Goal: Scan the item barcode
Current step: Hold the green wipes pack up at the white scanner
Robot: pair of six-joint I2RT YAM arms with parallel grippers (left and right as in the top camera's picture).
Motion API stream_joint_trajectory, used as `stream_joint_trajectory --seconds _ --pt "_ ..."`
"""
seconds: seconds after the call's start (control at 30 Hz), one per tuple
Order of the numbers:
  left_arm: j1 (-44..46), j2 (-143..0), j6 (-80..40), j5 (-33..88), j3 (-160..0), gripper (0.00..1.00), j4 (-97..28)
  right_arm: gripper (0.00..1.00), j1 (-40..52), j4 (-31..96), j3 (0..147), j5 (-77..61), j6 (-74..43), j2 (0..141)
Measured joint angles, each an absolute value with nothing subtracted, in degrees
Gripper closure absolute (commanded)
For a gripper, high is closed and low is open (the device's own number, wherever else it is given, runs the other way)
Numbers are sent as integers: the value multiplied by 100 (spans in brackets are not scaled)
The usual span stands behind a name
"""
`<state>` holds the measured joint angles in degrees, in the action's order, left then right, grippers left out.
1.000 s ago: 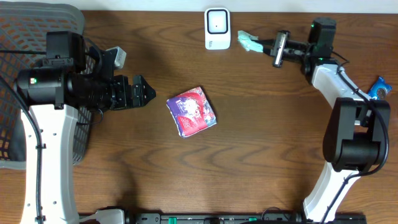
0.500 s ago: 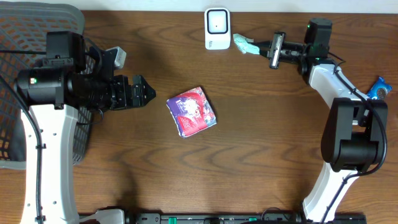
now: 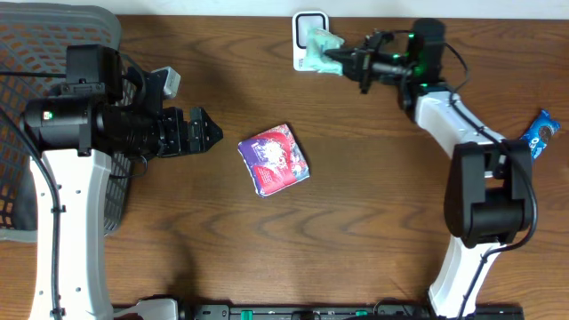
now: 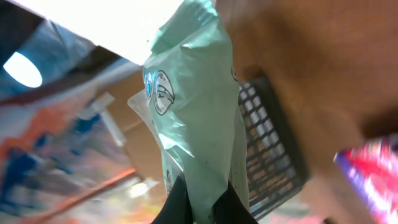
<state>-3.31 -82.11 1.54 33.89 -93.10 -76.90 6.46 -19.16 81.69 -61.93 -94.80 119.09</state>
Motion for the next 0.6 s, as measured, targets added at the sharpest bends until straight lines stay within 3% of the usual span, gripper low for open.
stream_joint_trajectory --seconds 0.33,0.6 --pt "-331 -8211 154 3387 -9310 2 -7690 99 1190 -1629 8278 -3793 -7856 11911" --pt "-331 -8211 154 3387 -9310 2 -7693 99 1203 -1052 9730 -2915 -7065 12285"
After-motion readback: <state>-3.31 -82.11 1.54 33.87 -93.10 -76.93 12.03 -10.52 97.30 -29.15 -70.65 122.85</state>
